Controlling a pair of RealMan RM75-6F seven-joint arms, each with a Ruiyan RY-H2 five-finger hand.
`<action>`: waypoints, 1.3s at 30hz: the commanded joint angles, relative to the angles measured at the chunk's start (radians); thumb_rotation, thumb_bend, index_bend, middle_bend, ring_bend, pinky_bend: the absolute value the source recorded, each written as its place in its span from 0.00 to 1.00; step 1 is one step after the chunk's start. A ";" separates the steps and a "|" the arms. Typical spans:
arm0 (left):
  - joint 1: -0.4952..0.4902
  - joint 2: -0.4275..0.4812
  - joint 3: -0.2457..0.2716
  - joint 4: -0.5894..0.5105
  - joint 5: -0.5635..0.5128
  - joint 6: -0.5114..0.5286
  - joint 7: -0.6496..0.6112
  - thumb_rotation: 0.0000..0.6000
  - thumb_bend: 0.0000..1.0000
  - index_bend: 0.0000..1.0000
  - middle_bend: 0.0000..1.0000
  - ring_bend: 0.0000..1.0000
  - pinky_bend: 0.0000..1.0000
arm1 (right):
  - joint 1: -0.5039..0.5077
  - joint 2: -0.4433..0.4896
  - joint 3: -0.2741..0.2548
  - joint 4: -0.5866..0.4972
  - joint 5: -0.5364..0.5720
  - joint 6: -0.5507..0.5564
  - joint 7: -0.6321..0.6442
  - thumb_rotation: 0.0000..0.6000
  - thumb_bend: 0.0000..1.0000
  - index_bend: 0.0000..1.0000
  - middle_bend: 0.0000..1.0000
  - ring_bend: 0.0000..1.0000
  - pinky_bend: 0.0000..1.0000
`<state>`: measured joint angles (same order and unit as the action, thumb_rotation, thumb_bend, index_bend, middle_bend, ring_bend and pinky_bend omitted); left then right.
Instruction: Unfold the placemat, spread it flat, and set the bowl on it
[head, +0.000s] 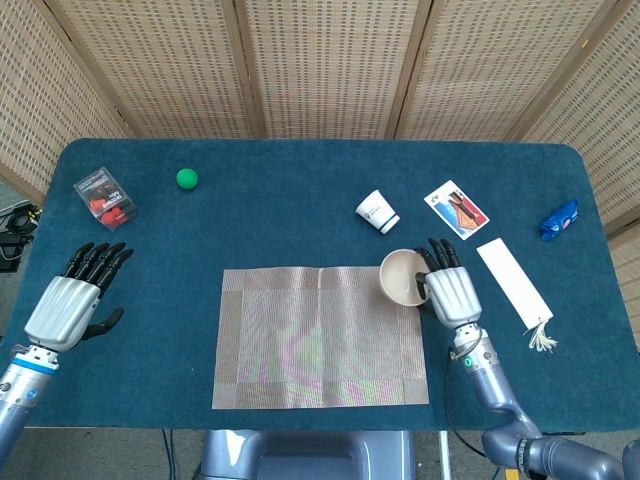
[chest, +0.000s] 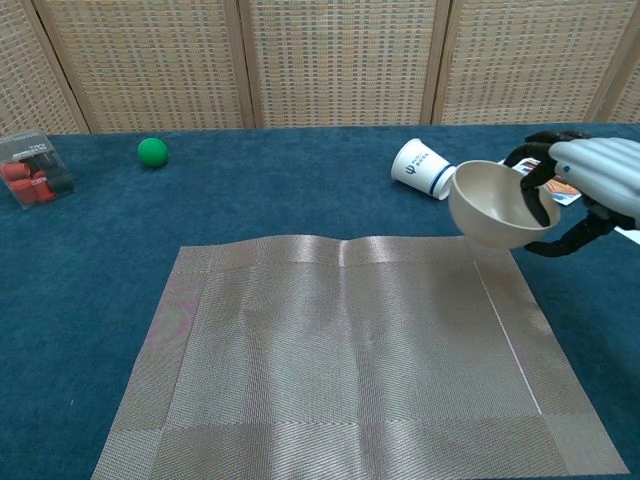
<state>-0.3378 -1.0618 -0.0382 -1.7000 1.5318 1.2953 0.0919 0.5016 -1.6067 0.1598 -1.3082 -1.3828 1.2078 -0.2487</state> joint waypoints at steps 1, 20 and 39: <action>0.002 0.006 0.001 -0.005 0.010 0.007 -0.010 1.00 0.36 0.00 0.00 0.00 0.00 | 0.007 -0.009 -0.027 -0.096 -0.018 0.004 -0.106 1.00 0.46 0.75 0.30 0.07 0.08; 0.019 0.036 -0.022 -0.028 -0.036 0.022 -0.016 1.00 0.36 0.00 0.00 0.00 0.00 | 0.004 -0.134 -0.073 -0.151 -0.029 -0.010 -0.126 1.00 0.46 0.75 0.30 0.07 0.08; 0.018 0.041 -0.023 -0.033 -0.042 0.007 -0.009 1.00 0.35 0.00 0.00 0.00 0.00 | -0.017 -0.126 -0.100 -0.105 -0.075 -0.006 0.004 1.00 0.30 0.47 0.13 0.01 0.01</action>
<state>-0.3202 -1.0207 -0.0609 -1.7331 1.4900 1.3021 0.0829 0.4873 -1.7369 0.0605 -1.4113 -1.4604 1.2036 -0.2425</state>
